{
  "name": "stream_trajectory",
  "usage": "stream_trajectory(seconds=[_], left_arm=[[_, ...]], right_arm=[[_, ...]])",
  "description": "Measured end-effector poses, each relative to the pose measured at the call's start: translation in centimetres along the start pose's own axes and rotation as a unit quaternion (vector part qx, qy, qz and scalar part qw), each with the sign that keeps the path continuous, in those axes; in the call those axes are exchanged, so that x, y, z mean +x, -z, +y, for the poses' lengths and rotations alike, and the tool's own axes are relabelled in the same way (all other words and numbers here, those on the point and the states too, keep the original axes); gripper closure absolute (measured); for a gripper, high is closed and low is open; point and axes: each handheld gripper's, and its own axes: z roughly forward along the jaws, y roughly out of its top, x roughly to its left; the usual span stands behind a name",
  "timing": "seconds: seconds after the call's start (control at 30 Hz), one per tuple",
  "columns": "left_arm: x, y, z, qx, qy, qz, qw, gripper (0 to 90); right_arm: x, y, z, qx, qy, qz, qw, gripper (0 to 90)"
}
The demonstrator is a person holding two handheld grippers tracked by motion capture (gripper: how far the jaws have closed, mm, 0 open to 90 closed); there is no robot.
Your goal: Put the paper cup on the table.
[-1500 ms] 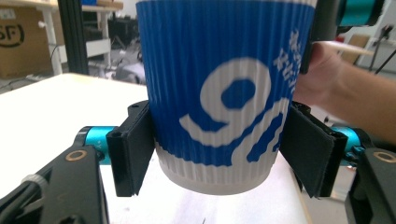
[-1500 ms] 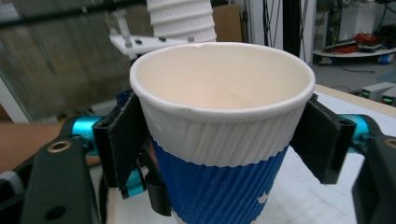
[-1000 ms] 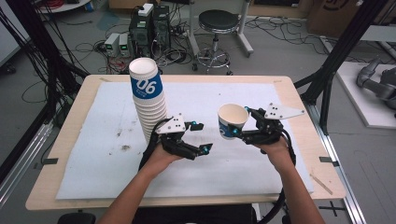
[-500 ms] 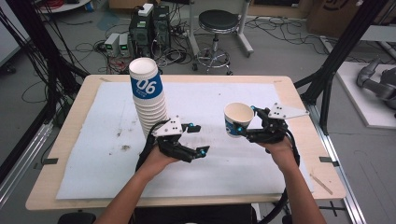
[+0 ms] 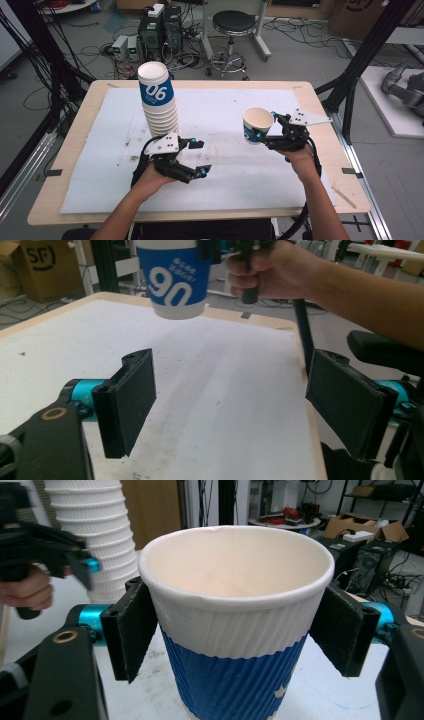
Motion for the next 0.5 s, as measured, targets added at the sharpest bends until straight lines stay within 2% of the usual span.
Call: stream_trajectory(seconds=[0.07,0.33,0.43,0.5], left_arm=[[-0.5,0.9,0.2,-0.006,0.0,-0.003,1.0,19.8],[-1.7,5.3,0.2,-0.02,-0.001,0.009,0.9998,19.8],[-1.9,7.1,-0.1,-0.023,-0.004,0.022,0.9995,19.8],[-1.7,8.7,-0.5,-0.036,0.0,0.039,0.9986,19.8]], right_arm=[[-0.2,0.0,-0.1,0.004,-0.004,0.0,1.0,24.7],[-0.5,0.3,-0.1,0.003,-0.006,-0.007,1.0,24.5],[-0.7,0.2,-0.1,0.003,-0.009,-0.013,0.9999,24.4],[-1.0,0.1,-0.2,0.003,-0.007,-0.02,0.9998,24.4]])
